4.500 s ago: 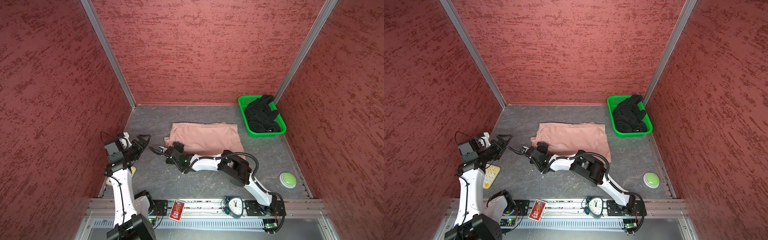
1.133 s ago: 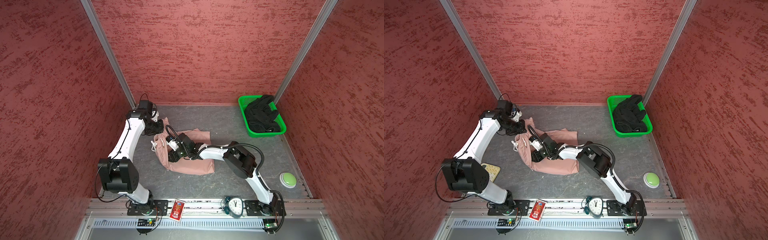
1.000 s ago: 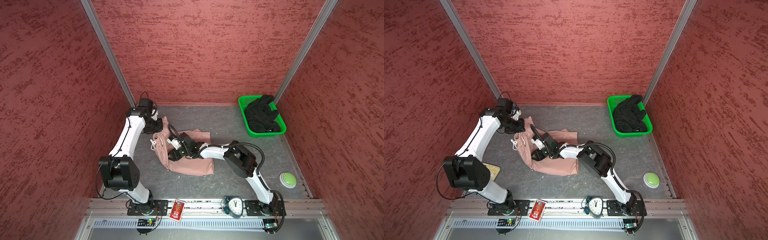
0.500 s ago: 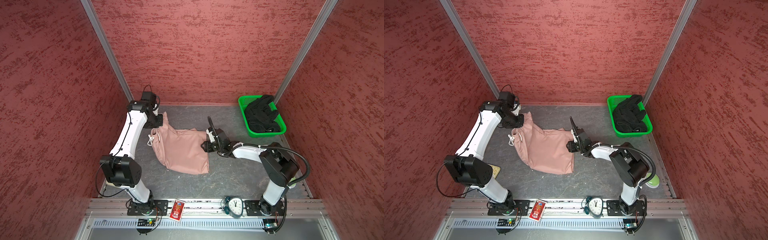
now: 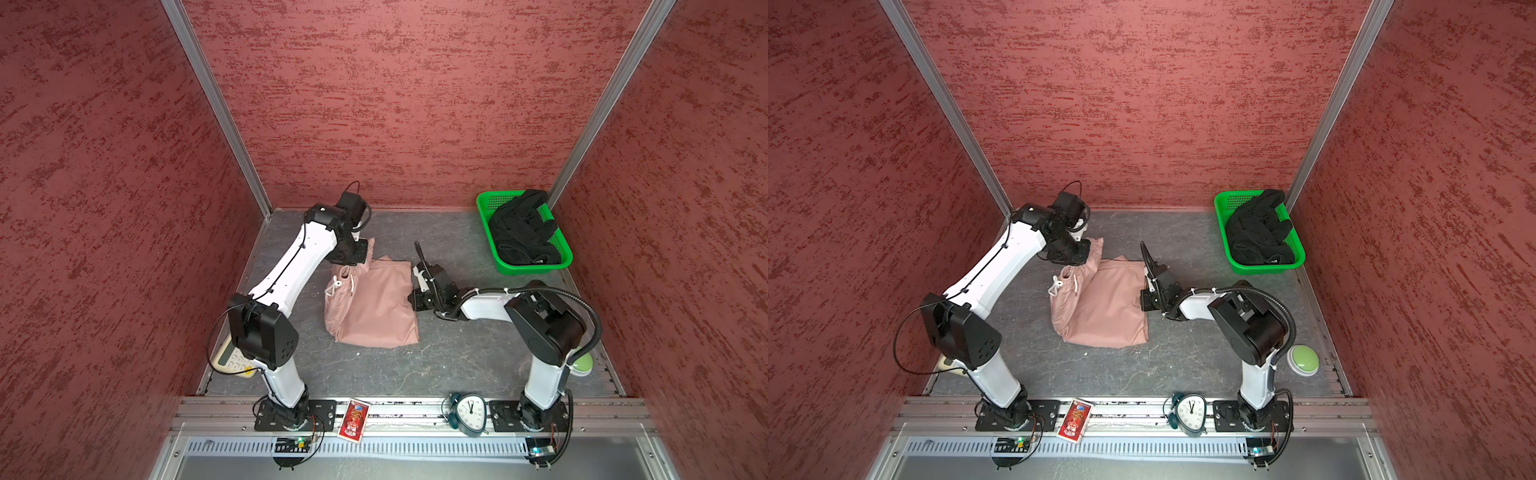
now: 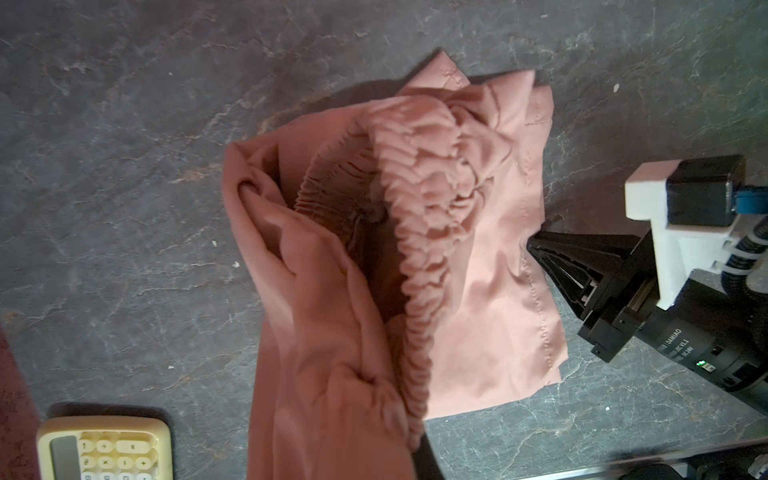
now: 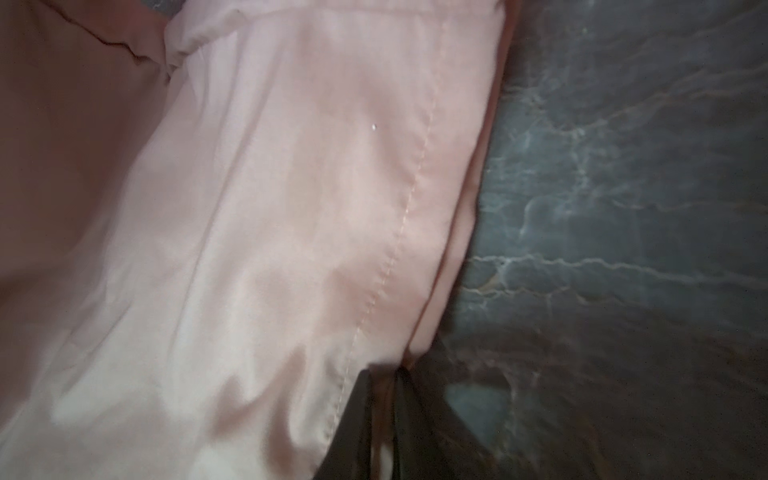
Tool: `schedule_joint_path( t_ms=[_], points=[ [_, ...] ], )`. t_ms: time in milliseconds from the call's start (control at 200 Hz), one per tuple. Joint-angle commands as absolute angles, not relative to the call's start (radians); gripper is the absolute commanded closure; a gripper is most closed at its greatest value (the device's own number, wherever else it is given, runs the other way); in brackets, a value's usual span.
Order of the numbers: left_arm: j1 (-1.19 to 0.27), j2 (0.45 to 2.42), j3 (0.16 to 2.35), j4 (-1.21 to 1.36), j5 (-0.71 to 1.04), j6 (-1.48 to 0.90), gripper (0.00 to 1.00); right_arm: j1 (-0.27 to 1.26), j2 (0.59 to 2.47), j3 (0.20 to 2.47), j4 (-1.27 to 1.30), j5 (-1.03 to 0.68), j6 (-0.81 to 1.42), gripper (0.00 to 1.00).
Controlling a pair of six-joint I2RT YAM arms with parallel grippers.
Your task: Fold and stack the shorts
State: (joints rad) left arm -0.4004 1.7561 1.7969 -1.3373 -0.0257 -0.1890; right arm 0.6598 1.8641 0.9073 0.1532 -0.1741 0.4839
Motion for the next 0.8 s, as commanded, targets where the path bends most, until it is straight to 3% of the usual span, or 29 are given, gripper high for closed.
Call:
schedule_joint_path(
  t_ms=[0, 165, 316, 481, 501, 531, 541, 626, 791],
  points=[
    [-0.452, 1.781, 1.8, -1.313, -0.003, -0.271, 1.0, 0.663, 1.896, 0.91, 0.161, -0.17, 0.519, 0.84],
    [-0.515, 1.808, 1.769, -1.256, -0.005, -0.331, 1.0, 0.664, 1.913, 0.91, 0.193, -0.188, 0.548, 0.75],
    [-0.557, 1.818, 1.747, -1.188, 0.028, -0.368, 0.94, 0.663, 1.912, 0.908, 0.193, -0.187, 0.564, 0.57],
    [-0.597, 1.791, 1.638, -1.035, 0.099, -0.411, 0.48, 0.642, 1.856, 0.92, 0.123, -0.173, 0.601, 0.5],
    [-0.602, 1.79, 1.631, -1.024, 0.1, -0.419, 0.36, 0.637, 1.845, 0.915, 0.125, -0.18, 0.611, 0.49],
    [-0.609, 1.785, 1.618, -1.005, 0.105, -0.43, 0.04, 0.629, 1.823, 0.906, 0.127, -0.18, 0.626, 0.47],
    [-0.611, 1.782, 1.614, -0.999, 0.108, -0.43, 0.0, 0.627, 1.813, 0.899, 0.127, -0.18, 0.632, 0.47],
    [-0.615, 1.77, 1.61, -0.965, 0.14, -0.447, 0.01, 0.606, 1.737, 0.863, 0.094, -0.15, 0.645, 0.42],
    [-0.617, 1.676, 1.62, -0.871, 0.212, -0.444, 0.01, 0.56, 1.54, 0.81, -0.03, -0.091, 0.549, 0.41]
  ],
)
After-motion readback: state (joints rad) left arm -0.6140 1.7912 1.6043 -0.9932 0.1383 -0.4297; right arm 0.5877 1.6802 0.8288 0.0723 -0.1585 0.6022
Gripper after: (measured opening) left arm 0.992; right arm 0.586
